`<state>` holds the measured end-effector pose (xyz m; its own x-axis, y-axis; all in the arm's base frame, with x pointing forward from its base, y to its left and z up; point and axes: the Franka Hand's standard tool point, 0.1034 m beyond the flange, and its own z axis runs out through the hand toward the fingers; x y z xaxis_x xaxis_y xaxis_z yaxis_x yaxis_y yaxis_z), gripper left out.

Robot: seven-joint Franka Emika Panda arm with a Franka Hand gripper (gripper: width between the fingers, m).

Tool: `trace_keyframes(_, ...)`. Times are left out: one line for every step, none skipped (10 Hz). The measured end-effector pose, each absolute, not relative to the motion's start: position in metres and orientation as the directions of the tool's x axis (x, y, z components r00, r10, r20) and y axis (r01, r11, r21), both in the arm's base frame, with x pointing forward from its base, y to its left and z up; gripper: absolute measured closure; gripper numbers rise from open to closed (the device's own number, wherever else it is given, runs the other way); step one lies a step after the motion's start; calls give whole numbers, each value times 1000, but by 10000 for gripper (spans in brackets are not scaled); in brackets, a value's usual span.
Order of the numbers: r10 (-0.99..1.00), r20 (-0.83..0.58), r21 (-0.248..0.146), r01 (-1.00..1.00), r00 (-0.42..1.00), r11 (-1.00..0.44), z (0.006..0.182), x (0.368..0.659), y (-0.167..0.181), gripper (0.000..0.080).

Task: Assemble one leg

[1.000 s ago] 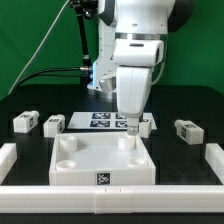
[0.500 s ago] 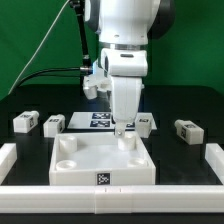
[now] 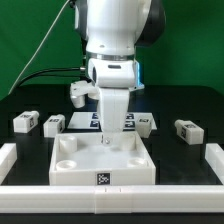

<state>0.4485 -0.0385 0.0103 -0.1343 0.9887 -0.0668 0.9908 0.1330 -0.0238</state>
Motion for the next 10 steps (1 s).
trace_keyframes(989, -66, -26, 991, -134, 133, 8, 449, -39, 150)
trace_keyframes(989, -66, -26, 991, -134, 133, 8, 449, -38, 150)
trace_keyframes(989, -66, -27, 991, -136, 134, 7, 449, -37, 150)
trace_keyframes(989, -65, -28, 991, -134, 133, 7, 449, -38, 161)
trace_keyframes(989, -65, -28, 991, -134, 133, 7, 449, -38, 331)
trace_keyframes(989, -65, -28, 991, -134, 132, 7, 449, -38, 331)
trace_keyframes(989, -65, -29, 991, -134, 132, 7, 449, -38, 515)
trace_keyframes(989, -65, -29, 991, -134, 132, 7, 449, -38, 649)
trace_keyframes(989, -66, -28, 991, -134, 132, 7, 449, -38, 649)
trace_keyframes(989, -66, -27, 991, -133, 132, 7, 449, -38, 742)
